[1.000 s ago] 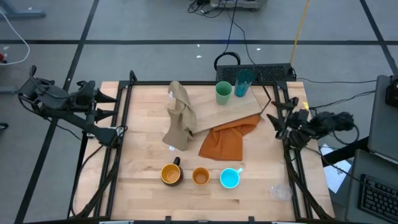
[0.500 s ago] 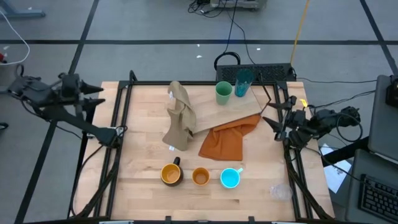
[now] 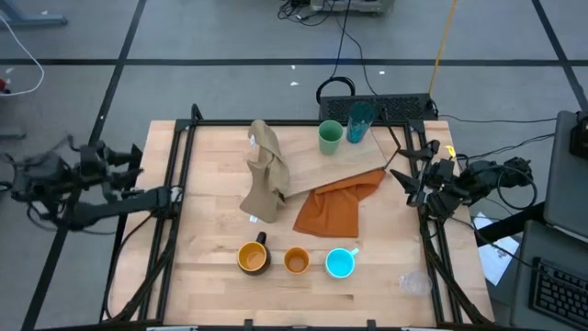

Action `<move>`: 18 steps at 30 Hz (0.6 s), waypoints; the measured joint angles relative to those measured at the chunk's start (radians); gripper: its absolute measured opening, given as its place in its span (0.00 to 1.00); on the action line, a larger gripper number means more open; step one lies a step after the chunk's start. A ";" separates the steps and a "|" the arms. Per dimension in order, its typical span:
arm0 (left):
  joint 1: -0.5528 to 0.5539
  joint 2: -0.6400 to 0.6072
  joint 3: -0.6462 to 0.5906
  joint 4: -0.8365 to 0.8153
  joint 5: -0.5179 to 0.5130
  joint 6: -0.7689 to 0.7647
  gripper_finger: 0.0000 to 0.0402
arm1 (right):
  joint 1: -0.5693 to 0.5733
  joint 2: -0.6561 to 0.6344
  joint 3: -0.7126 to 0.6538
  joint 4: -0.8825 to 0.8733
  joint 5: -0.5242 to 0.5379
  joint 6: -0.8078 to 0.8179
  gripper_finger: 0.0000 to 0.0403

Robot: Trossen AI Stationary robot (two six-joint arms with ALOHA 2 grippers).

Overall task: Stack small to large cups/mugs on shelf
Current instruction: Put the black mug on the shelf

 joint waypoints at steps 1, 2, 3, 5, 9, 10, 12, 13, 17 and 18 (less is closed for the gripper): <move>0.044 0.007 -0.016 -0.016 0.030 0.014 0.60 | 0.000 0.002 0.000 0.005 0.001 -0.001 0.66; 0.081 0.014 -0.034 0.003 0.064 0.036 0.60 | 0.000 0.003 0.000 0.009 0.001 -0.001 0.66; 0.114 0.021 -0.054 0.035 0.108 0.058 0.60 | 0.000 0.003 0.000 0.003 0.000 -0.002 0.66; 0.175 0.027 -0.111 0.042 0.197 0.079 0.60 | 0.000 0.010 0.000 0.001 0.001 -0.003 0.66; 0.275 -0.004 -0.205 0.071 0.337 0.099 0.60 | 0.000 0.017 0.000 0.000 0.001 -0.015 0.66; 0.301 -0.004 -0.222 0.067 0.347 0.101 0.60 | 0.000 0.017 0.000 -0.002 0.001 -0.020 0.66; 0.349 -0.003 -0.239 0.073 0.377 0.110 0.60 | 0.000 0.017 0.000 -0.002 0.001 -0.020 0.66; 0.369 -0.004 -0.246 0.091 0.402 0.115 0.60 | 0.000 0.017 0.000 -0.002 0.001 -0.013 0.66; 0.453 -0.004 -0.286 0.208 0.634 0.099 0.60 | 0.000 0.017 0.000 -0.004 0.001 0.008 0.66; 0.473 -0.004 -0.295 0.231 0.682 0.086 0.60 | 0.000 0.018 0.000 -0.005 0.000 0.011 0.66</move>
